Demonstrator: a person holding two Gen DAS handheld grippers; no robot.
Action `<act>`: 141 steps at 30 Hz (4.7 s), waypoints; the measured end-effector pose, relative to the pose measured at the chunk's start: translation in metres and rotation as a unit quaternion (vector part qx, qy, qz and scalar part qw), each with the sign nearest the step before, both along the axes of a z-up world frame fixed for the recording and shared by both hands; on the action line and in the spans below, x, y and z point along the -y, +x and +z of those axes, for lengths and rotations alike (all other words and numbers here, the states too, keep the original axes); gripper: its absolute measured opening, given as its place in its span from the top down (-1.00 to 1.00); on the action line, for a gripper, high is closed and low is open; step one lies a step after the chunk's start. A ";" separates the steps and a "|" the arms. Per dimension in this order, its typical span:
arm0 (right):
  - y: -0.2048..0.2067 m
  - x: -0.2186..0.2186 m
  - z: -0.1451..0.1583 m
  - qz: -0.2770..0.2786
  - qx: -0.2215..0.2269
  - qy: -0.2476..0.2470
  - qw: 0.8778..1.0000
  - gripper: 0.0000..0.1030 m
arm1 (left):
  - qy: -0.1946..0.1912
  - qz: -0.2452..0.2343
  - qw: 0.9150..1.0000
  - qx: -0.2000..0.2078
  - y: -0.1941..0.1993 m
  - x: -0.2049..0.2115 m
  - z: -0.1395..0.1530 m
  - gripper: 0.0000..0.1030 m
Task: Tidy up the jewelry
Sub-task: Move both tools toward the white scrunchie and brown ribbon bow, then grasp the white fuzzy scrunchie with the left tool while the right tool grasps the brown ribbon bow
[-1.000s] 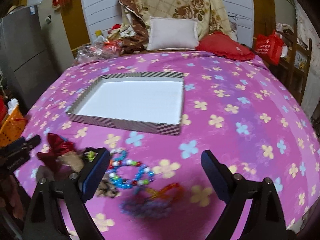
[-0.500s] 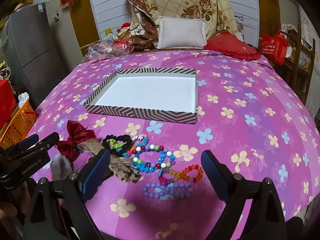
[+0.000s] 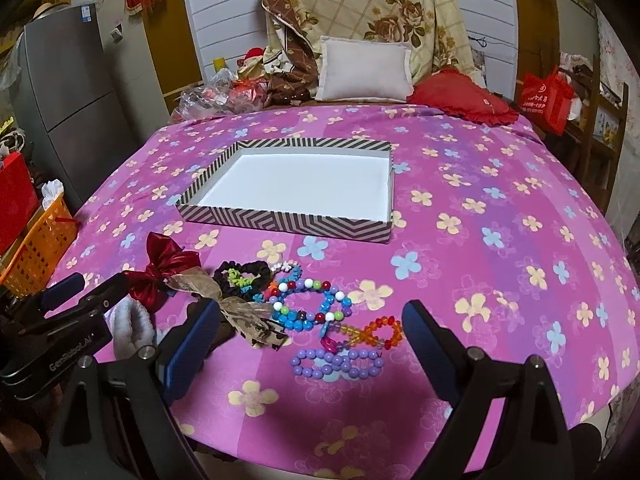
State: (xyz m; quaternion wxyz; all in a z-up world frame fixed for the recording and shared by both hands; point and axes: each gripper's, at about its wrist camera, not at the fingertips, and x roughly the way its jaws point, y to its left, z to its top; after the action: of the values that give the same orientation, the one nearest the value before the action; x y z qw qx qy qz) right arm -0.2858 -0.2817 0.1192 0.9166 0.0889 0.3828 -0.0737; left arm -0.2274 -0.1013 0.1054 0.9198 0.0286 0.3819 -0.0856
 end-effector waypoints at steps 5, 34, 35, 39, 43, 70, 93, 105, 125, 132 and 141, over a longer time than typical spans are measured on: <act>-0.003 -0.001 0.000 -0.003 0.000 -0.006 1.000 -0.84 | -0.002 -0.007 1.000 -0.002 -0.003 0.002 -0.001 -0.37; 0.003 0.002 -0.011 -0.005 -0.018 0.000 1.000 -0.84 | 0.000 -0.009 1.000 -0.004 -0.006 0.005 -0.001 -0.37; 0.003 0.002 -0.012 -0.005 -0.019 0.000 1.000 -0.84 | 0.000 -0.009 1.000 -0.004 -0.006 0.005 -0.001 -0.37; 0.004 0.002 -0.013 -0.004 -0.021 0.001 1.000 -0.84 | 0.003 -0.009 1.000 -0.006 -0.005 0.007 -0.003 -0.37; 0.004 0.001 -0.015 -0.003 -0.021 0.001 1.000 -0.84 | 0.005 -0.009 1.000 -0.008 -0.004 0.007 -0.005 -0.37; 0.018 0.007 -0.029 -0.005 -0.043 0.012 0.999 -0.84 | 0.003 0.002 1.000 -0.026 0.009 -0.004 -0.016 -0.37; 0.057 -0.018 -0.045 0.084 -0.055 0.021 0.995 -0.84 | -0.061 0.084 0.991 -0.079 0.042 -0.092 -0.023 -0.37; 0.077 -0.049 -0.044 0.142 -0.052 0.022 0.988 -0.83 | -0.040 -0.002 0.994 -0.105 0.027 -0.075 -0.035 -0.37; 0.096 -0.078 -0.074 0.207 -0.092 0.000 0.974 -0.36 | -0.042 0.013 0.988 -0.146 0.040 -0.066 -0.077 -0.37; 0.100 -0.075 -0.092 0.216 -0.106 0.023 0.970 0.05 | -0.040 0.011 0.987 -0.153 0.044 -0.063 -0.083 -0.33; 0.092 -0.070 -0.089 0.239 -0.086 0.058 0.966 0.66 | -0.055 -0.015 0.987 -0.153 0.040 -0.061 -0.082 0.40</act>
State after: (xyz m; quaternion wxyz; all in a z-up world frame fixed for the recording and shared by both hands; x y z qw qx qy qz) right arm -0.1934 -0.2122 0.0305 0.8646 0.0409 0.4739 0.1620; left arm -0.1870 -0.0400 0.0233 0.8491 -0.0292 0.5127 -0.1239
